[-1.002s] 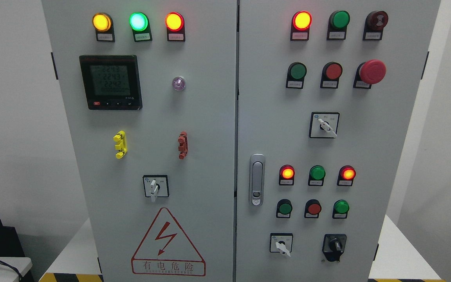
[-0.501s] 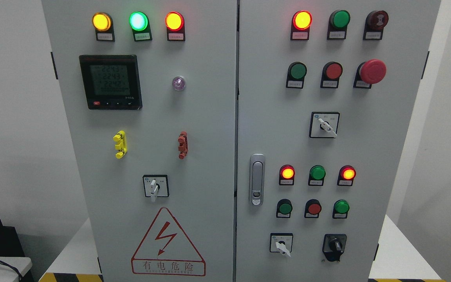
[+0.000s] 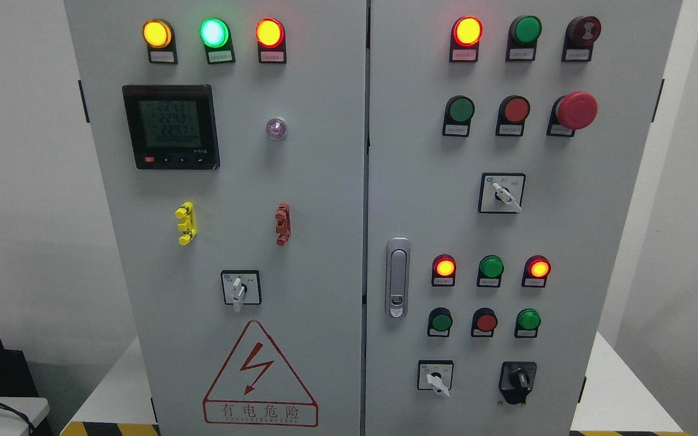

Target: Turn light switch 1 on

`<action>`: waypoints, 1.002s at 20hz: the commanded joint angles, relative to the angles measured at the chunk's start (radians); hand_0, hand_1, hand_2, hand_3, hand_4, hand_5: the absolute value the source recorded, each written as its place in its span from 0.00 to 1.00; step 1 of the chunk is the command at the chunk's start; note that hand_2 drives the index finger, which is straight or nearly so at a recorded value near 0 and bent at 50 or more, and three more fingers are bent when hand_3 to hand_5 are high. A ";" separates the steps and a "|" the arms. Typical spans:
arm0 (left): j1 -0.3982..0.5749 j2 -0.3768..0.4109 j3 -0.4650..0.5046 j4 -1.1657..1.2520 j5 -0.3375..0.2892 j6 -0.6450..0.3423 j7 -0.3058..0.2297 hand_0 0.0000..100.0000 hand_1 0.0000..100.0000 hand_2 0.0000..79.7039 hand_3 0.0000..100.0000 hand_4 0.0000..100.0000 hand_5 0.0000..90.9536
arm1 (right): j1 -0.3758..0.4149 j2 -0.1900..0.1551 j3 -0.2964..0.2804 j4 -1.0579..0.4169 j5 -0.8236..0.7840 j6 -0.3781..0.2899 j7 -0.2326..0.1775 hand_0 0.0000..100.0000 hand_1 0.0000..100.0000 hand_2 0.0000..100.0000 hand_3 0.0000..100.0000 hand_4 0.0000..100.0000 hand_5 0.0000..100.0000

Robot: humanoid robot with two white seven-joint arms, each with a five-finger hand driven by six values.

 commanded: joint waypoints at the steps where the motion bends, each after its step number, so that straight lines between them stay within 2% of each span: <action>1: -0.052 -0.030 -0.246 -0.134 -0.037 0.015 0.065 0.00 0.51 0.61 0.70 0.70 0.58 | 0.000 0.000 0.000 0.001 -0.018 0.000 0.000 0.12 0.39 0.00 0.00 0.00 0.00; 4: -0.078 -0.031 -0.329 -0.135 -0.059 0.049 0.129 0.00 0.55 0.63 0.71 0.71 0.59 | 0.000 0.000 0.000 0.001 -0.018 0.000 0.000 0.12 0.39 0.00 0.00 0.00 0.00; 9: -0.121 -0.056 -0.399 -0.137 -0.140 0.090 0.185 0.00 0.56 0.64 0.70 0.72 0.61 | 0.000 0.000 0.000 0.000 -0.017 0.000 0.000 0.12 0.39 0.00 0.00 0.00 0.00; 15: -0.168 -0.067 -0.476 -0.138 -0.178 0.159 0.266 0.00 0.60 0.65 0.69 0.73 0.63 | 0.000 0.000 0.000 0.001 -0.018 0.000 0.000 0.12 0.39 0.00 0.00 0.00 0.00; 20: -0.194 -0.079 -0.520 -0.138 -0.217 0.224 0.300 0.00 0.65 0.66 0.67 0.73 0.66 | 0.000 0.000 0.000 0.000 -0.017 0.000 0.000 0.12 0.39 0.00 0.00 0.00 0.00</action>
